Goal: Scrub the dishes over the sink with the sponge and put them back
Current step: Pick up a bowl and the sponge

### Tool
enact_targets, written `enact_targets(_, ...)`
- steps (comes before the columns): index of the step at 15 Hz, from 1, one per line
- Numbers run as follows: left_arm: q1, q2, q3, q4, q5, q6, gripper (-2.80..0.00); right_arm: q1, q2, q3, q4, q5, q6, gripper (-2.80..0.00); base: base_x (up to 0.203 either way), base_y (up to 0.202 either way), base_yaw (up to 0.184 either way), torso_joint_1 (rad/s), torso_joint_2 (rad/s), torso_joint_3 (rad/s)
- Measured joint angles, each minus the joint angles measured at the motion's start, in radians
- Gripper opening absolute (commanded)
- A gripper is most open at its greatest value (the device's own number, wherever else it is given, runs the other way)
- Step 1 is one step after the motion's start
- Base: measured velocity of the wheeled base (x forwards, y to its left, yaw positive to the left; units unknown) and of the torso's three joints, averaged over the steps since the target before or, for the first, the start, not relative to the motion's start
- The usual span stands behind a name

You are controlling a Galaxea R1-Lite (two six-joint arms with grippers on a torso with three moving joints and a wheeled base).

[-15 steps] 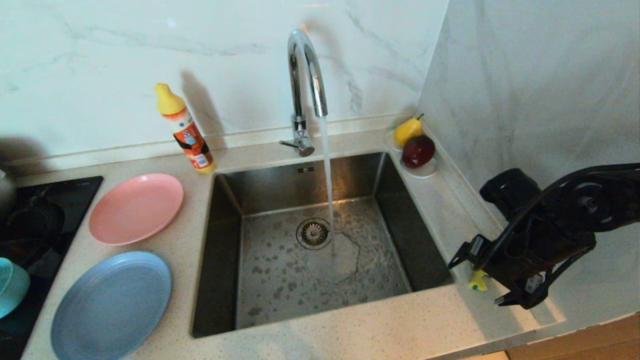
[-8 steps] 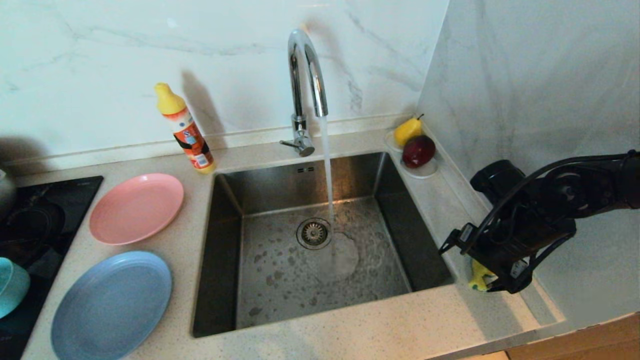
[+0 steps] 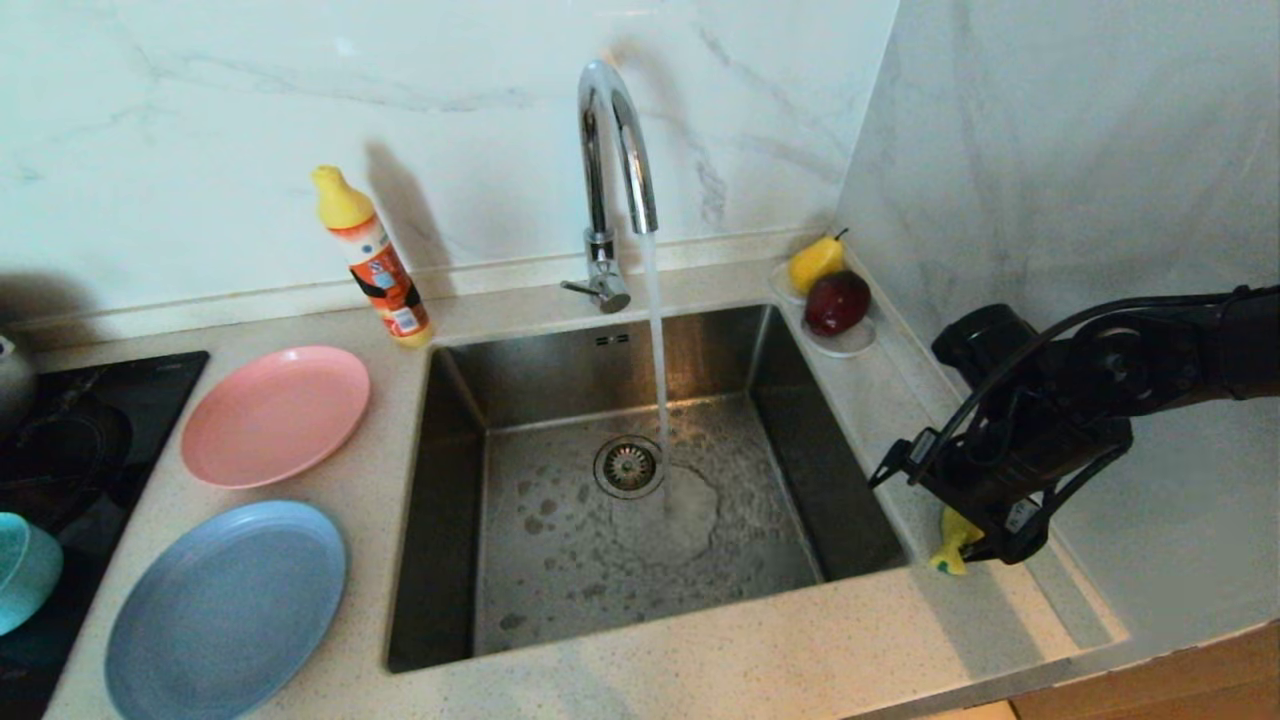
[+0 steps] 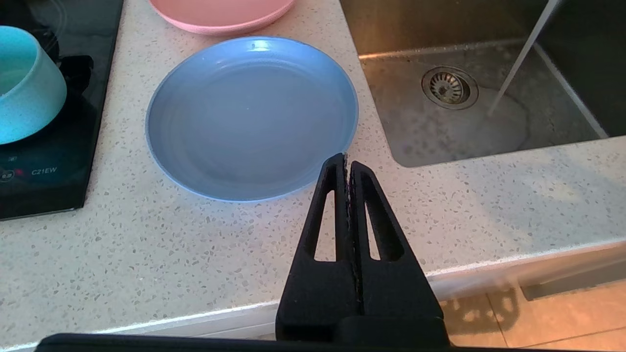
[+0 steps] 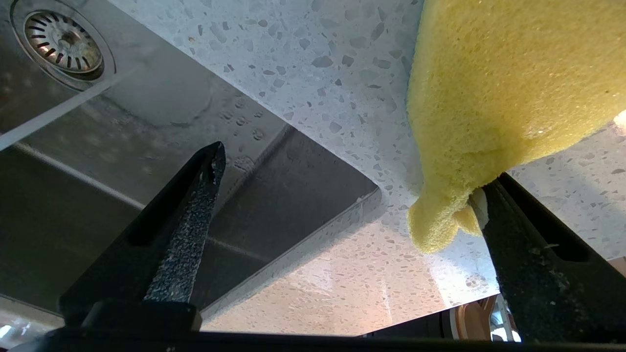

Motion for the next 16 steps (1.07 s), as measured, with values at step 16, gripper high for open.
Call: enact_targets(16,0.000,0.000,0.000,0.000,0.000,0.000,-2.80,0.023,-0.026,-0.021,0.098,-0.111,0.105,0.00,0.000,0.000,0.000,0.000,0.00,0.000)
